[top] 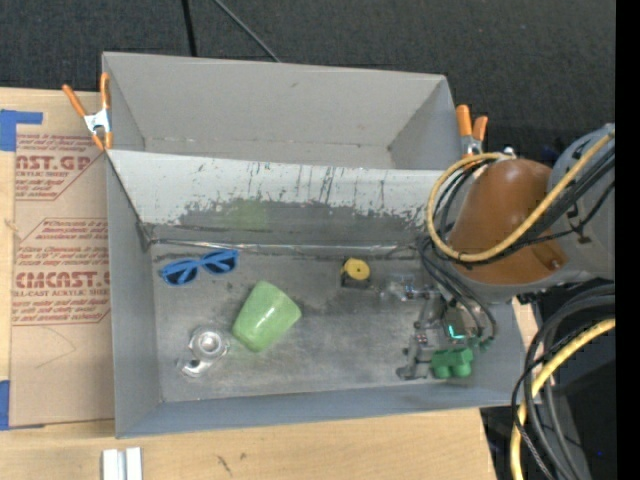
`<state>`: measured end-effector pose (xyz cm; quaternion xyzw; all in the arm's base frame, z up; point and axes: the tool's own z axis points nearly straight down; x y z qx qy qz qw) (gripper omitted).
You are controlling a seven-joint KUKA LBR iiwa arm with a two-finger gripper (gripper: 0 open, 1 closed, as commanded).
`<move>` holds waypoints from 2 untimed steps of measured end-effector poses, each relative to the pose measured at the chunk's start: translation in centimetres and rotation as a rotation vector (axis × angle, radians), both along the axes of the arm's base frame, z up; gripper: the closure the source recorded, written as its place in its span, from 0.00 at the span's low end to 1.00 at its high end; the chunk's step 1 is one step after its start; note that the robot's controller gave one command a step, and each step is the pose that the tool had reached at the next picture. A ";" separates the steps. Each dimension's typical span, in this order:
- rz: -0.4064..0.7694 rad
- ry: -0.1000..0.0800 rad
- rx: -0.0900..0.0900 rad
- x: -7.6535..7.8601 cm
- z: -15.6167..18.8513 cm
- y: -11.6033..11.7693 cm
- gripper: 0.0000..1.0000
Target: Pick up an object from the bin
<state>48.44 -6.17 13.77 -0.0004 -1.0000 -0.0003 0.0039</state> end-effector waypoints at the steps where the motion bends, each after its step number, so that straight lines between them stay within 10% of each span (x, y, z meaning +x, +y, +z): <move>1: 0.512 -0.007 0.008 2.3 -5.0 -6.3 0.00; 2: 0.408 -0.014 0.014 0.4 -6.7 -8.0 0.00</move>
Offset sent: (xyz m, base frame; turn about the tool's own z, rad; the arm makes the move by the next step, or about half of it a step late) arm 0.0236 -0.0665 -0.0484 -0.5152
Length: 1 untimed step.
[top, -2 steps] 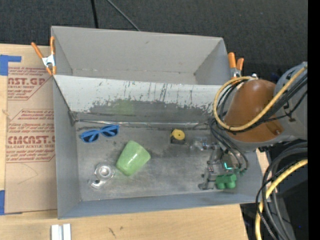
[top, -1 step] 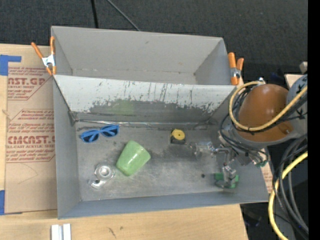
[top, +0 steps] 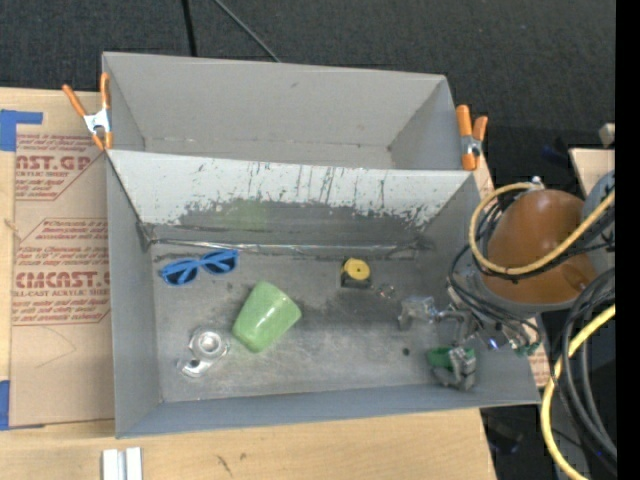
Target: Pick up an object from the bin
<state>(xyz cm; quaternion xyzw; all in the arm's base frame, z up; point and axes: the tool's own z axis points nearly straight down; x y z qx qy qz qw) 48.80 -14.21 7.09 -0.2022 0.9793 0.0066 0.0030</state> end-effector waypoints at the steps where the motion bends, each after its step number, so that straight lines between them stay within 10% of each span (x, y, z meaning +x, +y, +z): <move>1: 0.077 -0.014 -0.012 -0.4 0.1 -1.0 0.00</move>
Offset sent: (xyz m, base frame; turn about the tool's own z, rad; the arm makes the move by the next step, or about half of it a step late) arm -0.0087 -0.0129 -0.0009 -0.0770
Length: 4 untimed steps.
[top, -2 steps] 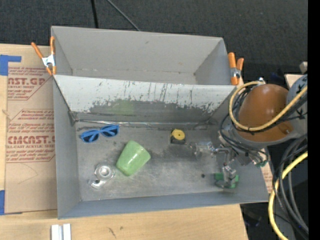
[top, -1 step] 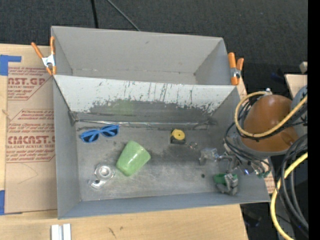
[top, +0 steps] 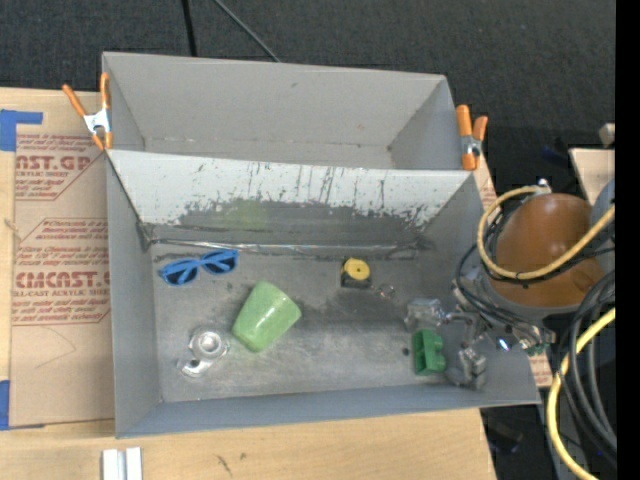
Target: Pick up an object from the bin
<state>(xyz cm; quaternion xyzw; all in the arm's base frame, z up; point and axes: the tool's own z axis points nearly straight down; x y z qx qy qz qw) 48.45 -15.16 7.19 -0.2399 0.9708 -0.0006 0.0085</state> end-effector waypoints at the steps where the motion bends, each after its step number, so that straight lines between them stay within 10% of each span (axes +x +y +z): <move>1: 0.000 0.016 -0.001 -0.5 -0.2 -0.2 1.00; 2: 0.000 0.000 0.001 0.0 0.0 0.0 0.00; 3: -0.008 0.014 0.003 1.9 -0.2 8.9 0.00; 4: -0.014 0.016 -0.001 1.8 -0.2 8.4 1.00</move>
Offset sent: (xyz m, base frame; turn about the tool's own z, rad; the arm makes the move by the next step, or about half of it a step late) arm 0.0000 0.0000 0.0000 0.0000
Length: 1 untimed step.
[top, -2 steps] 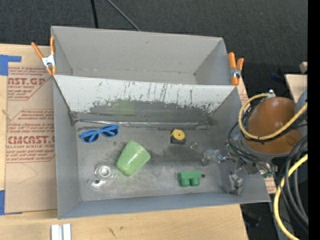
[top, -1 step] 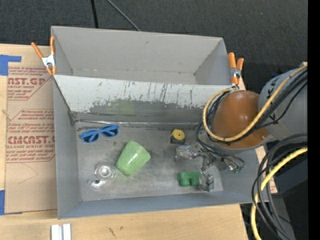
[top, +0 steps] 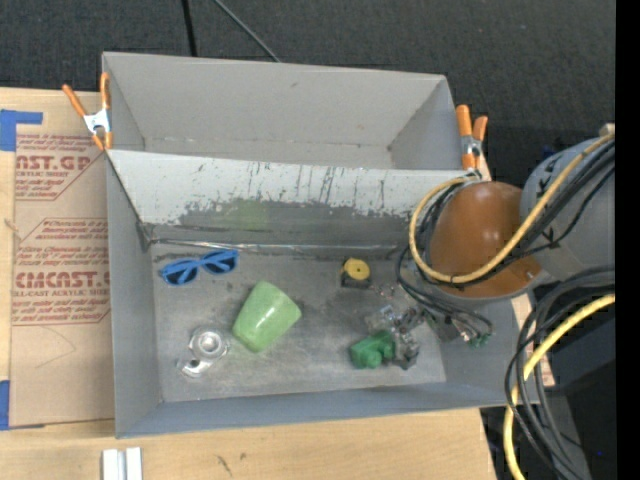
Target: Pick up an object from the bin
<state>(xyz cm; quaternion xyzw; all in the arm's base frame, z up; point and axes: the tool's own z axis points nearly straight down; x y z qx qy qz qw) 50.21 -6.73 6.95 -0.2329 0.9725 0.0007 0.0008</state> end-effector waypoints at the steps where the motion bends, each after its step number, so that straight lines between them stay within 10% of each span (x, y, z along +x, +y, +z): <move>1: -0.021 -0.010 -0.002 1.8 15.7 0.5 1.00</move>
Offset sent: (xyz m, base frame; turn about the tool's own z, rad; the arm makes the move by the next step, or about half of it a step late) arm 0.0157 0.0041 0.1529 0.0215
